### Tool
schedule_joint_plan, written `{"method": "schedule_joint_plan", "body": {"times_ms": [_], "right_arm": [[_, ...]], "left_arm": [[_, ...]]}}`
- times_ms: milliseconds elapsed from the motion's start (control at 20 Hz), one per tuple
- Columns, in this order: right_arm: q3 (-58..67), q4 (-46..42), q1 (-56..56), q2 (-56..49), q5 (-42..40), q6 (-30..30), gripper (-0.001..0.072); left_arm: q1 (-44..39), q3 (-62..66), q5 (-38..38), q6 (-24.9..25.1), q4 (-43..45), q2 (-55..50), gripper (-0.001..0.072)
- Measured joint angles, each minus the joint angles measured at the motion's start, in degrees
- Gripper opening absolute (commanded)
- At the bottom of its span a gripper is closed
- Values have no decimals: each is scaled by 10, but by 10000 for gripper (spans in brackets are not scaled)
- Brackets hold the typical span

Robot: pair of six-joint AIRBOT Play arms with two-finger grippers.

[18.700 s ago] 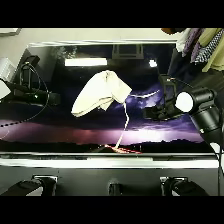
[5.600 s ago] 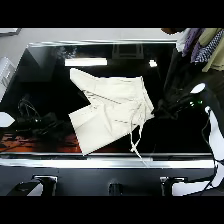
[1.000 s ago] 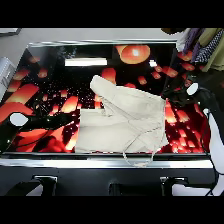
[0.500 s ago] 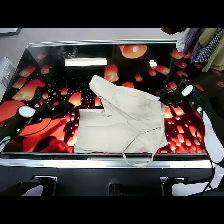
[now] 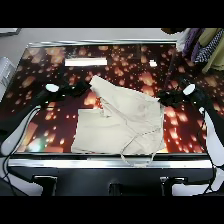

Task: Fold the clothes and pants, and hang the long-sleeved shirts on hangers.

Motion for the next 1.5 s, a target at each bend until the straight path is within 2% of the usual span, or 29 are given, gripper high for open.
{"method": "schedule_joint_plan", "body": {"times_ms": [250, 550, 800, 1100, 1150, 1250, 1400, 1500], "right_arm": [[0, 1, 0, 0, 7, 0, 25], [0, 2, 0, 2, 16, 0, 25], [0, 2, 0, 5, 25, 0, 25], [0, 4, 0, 5, 27, 0, 25], [0, 6, 0, 5, 29, 0, 25], [0, 6, 0, 6, 31, 0, 25], [0, 7, 0, 6, 35, 0, 25], [0, 7, 0, 7, 42, 0, 25]], "left_arm": [[-18, 93, -16, -21, -5, -89, 535], [1, 116, -71, -32, 3, -104, 535], [25, 120, -132, -98, 85, -76, 535], [-3, 120, -126, -141, 119, -102, 525], [-9, 120, -116, -144, 120, -107, 407], [-17, 120, -100, -147, 120, -113, 1], [-19, 135, -95, -146, 117, -114, 9], [-11, 155, -120, -143, 117, -108, 8]]}}
